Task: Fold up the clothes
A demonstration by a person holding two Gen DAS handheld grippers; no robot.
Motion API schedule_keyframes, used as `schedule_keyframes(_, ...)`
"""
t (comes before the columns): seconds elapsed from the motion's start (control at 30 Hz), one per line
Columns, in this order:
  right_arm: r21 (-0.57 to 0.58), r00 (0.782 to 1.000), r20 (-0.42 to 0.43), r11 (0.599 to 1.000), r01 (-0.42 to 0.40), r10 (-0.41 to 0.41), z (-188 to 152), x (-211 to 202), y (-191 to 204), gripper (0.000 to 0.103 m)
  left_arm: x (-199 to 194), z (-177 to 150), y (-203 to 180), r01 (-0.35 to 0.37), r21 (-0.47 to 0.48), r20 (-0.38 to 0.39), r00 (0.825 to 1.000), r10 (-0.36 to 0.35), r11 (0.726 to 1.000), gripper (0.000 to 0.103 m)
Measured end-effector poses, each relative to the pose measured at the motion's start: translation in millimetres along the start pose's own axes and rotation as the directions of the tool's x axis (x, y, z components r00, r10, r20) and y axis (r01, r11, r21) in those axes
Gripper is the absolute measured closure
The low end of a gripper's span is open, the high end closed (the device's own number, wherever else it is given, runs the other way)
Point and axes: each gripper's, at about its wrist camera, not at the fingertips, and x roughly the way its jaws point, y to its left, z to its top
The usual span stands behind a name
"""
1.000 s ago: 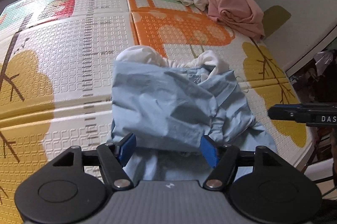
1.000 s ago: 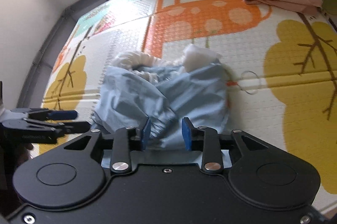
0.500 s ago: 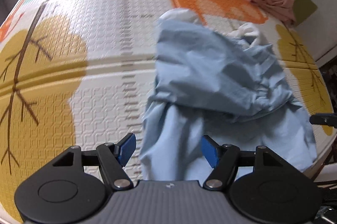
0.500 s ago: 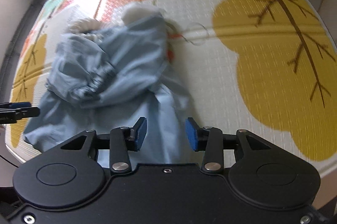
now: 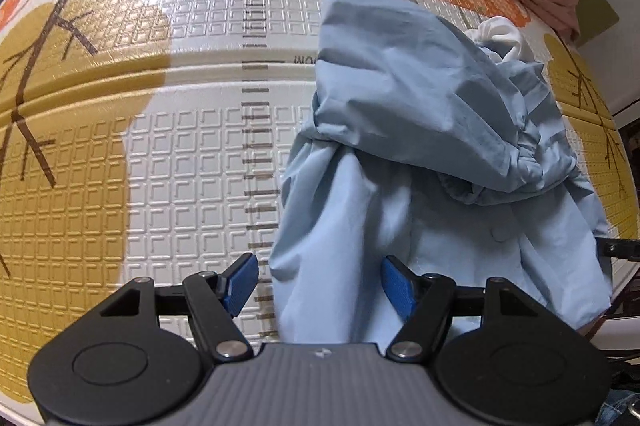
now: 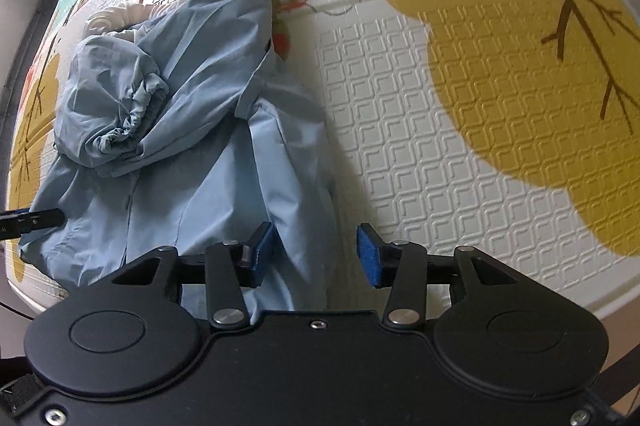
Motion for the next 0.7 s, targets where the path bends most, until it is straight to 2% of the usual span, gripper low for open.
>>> schedule_keyframes(0.2,0.007,0.999,-0.020,0.999,-0.046,0.046,-2.5,5.5,-1.1,0.062,4.9,-1.4,-6.1,0.004,0.013,-0.017,1.000,-0.004,1.000,0.040)
schedule_keyframes(0.7,0.037,0.990,-0.098,0.995,-0.097,0.100,-15.0,4.5,-2.6,0.062,-4.3,-20.2,3.5,0.044,-0.046,-0.073,0.996,-0.047,0.998,0.037)
